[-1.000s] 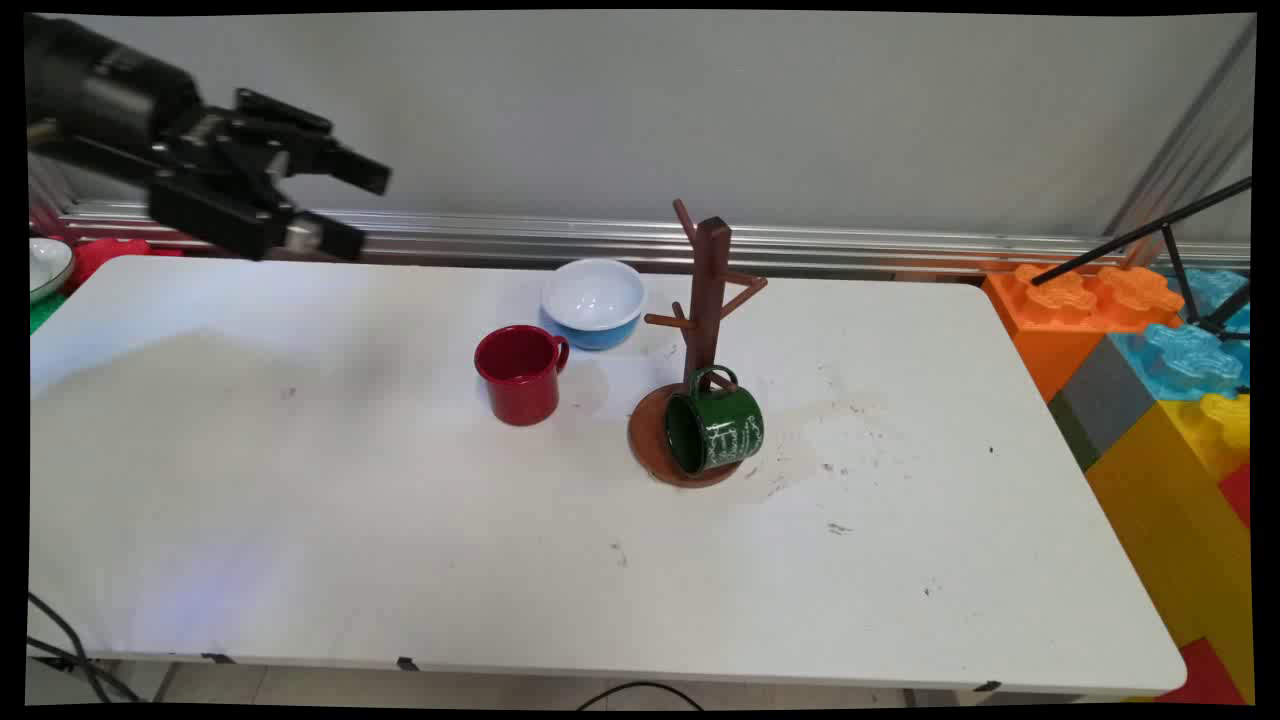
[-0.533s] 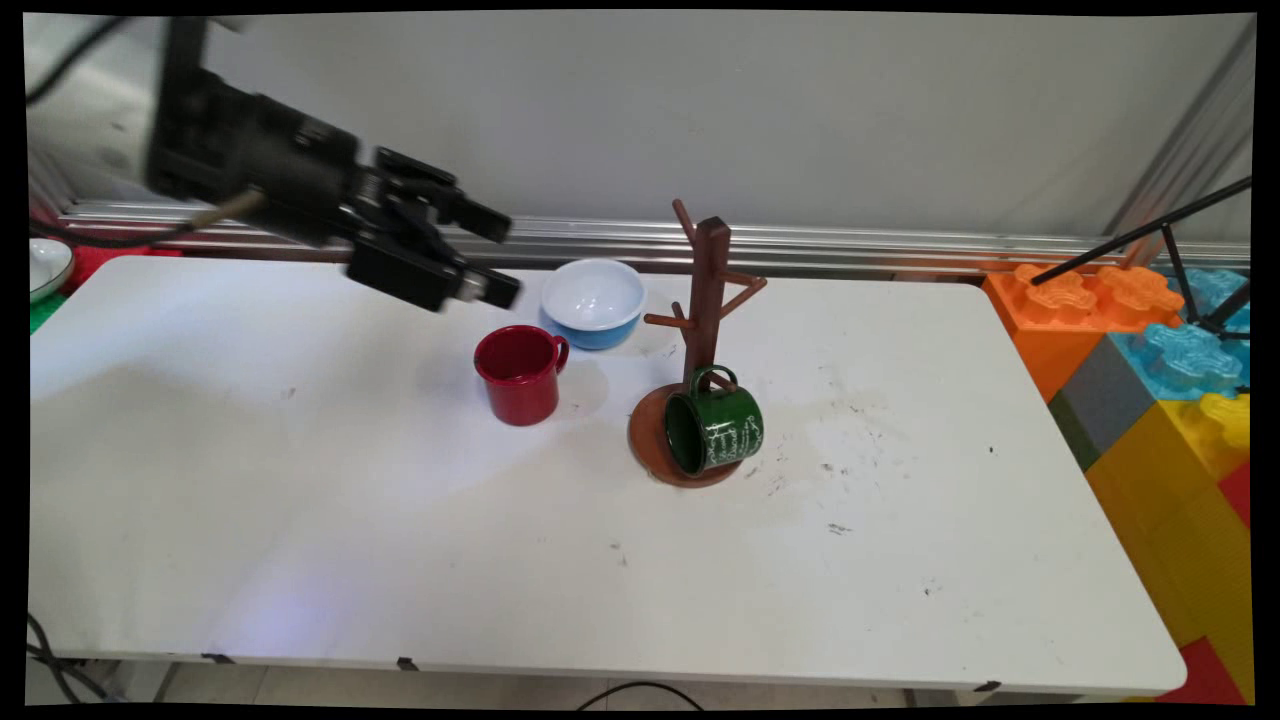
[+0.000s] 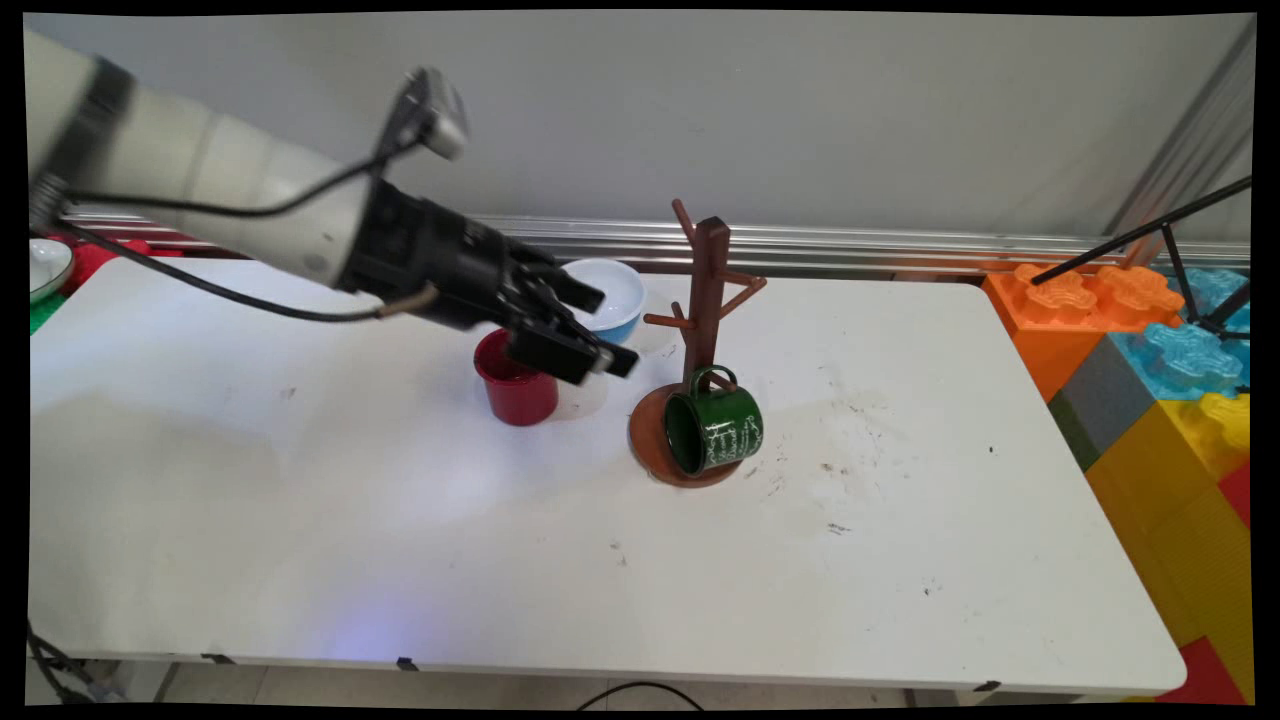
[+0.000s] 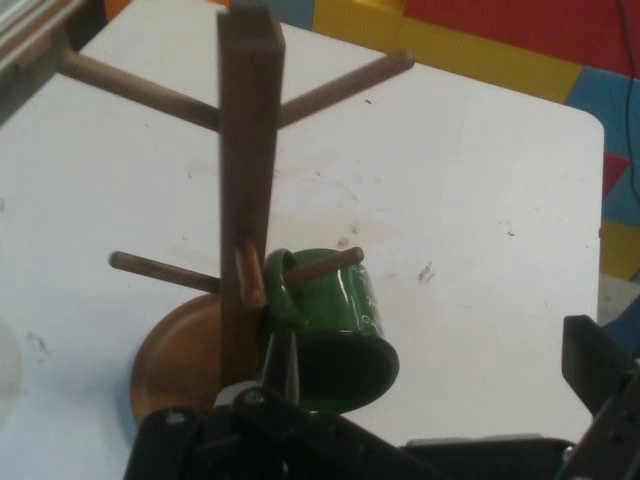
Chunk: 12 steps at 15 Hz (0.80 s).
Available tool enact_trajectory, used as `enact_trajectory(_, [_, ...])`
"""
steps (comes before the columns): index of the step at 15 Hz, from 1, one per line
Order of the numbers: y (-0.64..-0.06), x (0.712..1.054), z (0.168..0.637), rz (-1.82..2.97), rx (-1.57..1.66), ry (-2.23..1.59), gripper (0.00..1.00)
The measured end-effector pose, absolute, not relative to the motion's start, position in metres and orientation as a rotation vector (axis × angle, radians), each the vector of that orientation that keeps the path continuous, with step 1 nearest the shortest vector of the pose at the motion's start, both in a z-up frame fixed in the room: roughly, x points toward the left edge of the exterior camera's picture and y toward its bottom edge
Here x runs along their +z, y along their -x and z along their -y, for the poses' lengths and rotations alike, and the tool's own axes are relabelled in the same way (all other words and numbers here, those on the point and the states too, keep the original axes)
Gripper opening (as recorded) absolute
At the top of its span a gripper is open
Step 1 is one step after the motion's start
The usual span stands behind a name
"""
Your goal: Pick up the green mug from the rack
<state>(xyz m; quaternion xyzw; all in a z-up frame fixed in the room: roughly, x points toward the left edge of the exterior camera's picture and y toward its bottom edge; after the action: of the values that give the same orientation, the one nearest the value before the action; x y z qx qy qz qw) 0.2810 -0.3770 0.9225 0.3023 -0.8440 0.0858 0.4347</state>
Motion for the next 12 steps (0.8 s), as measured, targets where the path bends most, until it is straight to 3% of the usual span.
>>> enact_trajectory(12, [-0.226,0.856,0.363,1.974,0.176,-0.964,1.00])
